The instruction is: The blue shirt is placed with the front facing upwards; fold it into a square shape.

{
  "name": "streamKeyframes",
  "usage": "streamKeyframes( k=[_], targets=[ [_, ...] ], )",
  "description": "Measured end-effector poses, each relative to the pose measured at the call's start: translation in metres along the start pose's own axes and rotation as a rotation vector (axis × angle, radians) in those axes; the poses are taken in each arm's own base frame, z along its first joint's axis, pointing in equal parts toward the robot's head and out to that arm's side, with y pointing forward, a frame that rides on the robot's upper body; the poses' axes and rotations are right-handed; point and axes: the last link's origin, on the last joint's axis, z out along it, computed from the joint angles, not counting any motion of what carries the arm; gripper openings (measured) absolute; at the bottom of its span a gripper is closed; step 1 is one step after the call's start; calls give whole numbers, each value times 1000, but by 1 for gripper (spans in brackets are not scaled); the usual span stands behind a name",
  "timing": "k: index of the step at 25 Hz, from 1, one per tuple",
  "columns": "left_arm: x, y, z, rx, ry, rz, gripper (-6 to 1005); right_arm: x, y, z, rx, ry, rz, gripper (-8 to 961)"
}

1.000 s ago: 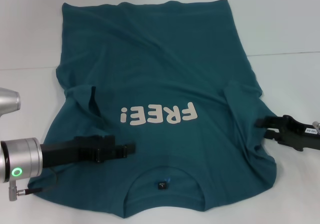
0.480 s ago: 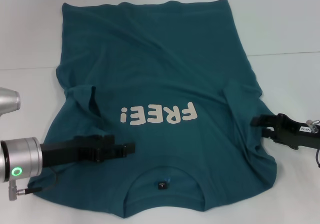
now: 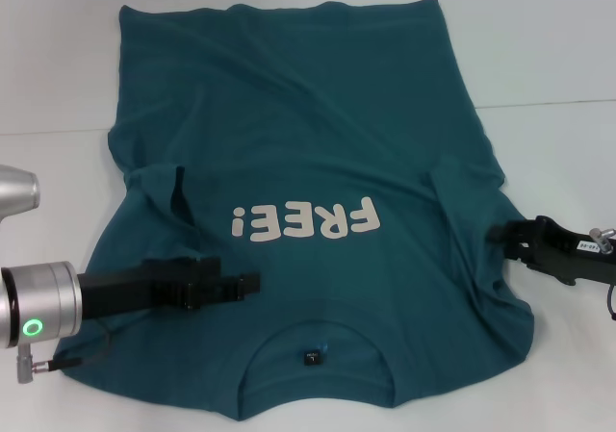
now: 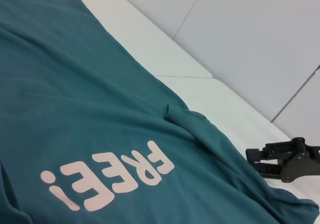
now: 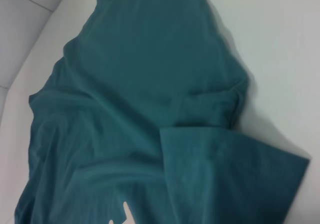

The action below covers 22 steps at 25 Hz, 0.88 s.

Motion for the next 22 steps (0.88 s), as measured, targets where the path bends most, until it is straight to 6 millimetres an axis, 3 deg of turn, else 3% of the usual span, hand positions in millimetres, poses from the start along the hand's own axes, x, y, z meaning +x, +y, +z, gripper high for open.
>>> streamKeyframes(
  k=[4,14,22],
  targets=[
    [0,0,0,0,0,0,875,2,-3,2,13,-6,7,483],
    [1,0,0,1,0,2,875,3,1,7,14,2,-20,49],
    [1,-1,-1,3,3,2,874,3,1,7,13,-1,-21,20]
  ],
)
